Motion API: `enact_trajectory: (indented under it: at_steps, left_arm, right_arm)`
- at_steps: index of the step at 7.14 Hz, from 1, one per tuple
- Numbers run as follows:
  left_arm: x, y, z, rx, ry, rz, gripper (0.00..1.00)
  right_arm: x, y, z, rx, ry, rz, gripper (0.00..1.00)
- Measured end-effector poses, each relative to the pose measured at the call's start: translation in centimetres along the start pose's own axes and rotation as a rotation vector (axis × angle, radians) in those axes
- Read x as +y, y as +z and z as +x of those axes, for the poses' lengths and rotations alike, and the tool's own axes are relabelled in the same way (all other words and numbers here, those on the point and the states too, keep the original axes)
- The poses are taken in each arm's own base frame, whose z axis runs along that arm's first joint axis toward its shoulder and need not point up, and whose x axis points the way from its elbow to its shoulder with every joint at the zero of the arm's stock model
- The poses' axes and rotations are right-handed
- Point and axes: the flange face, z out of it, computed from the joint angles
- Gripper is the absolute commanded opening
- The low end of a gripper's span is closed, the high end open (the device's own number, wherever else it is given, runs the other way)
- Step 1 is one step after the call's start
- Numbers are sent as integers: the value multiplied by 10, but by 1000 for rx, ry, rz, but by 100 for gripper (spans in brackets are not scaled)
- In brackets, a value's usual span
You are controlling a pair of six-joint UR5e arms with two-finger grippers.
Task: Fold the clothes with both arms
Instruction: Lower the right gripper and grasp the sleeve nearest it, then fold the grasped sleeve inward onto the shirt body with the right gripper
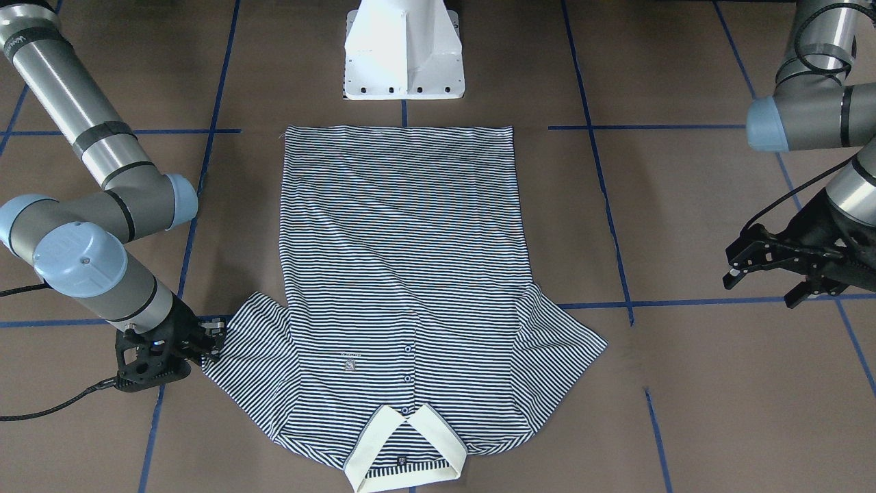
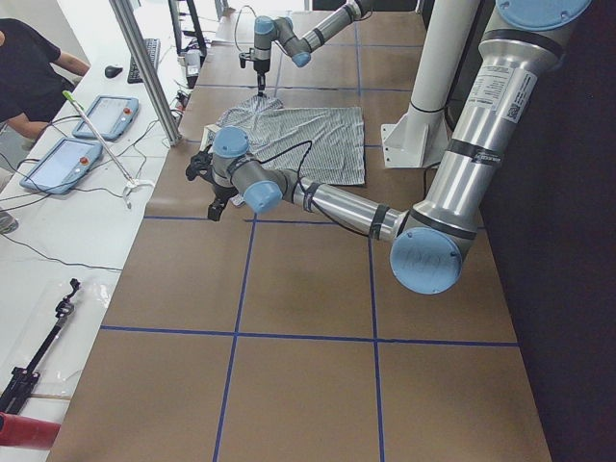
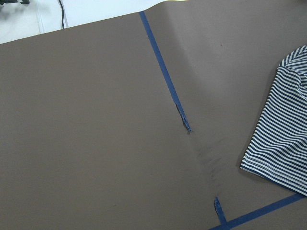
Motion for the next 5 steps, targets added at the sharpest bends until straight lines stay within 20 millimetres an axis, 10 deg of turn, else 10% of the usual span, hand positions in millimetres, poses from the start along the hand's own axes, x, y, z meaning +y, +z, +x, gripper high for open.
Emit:
enact_trajectory:
  at_steps: [5]
  left_arm:
    - [0, -1, 0, 0, 1, 2, 100]
  right_arm:
    - [-4, -56, -71, -151, -61, 42, 0]
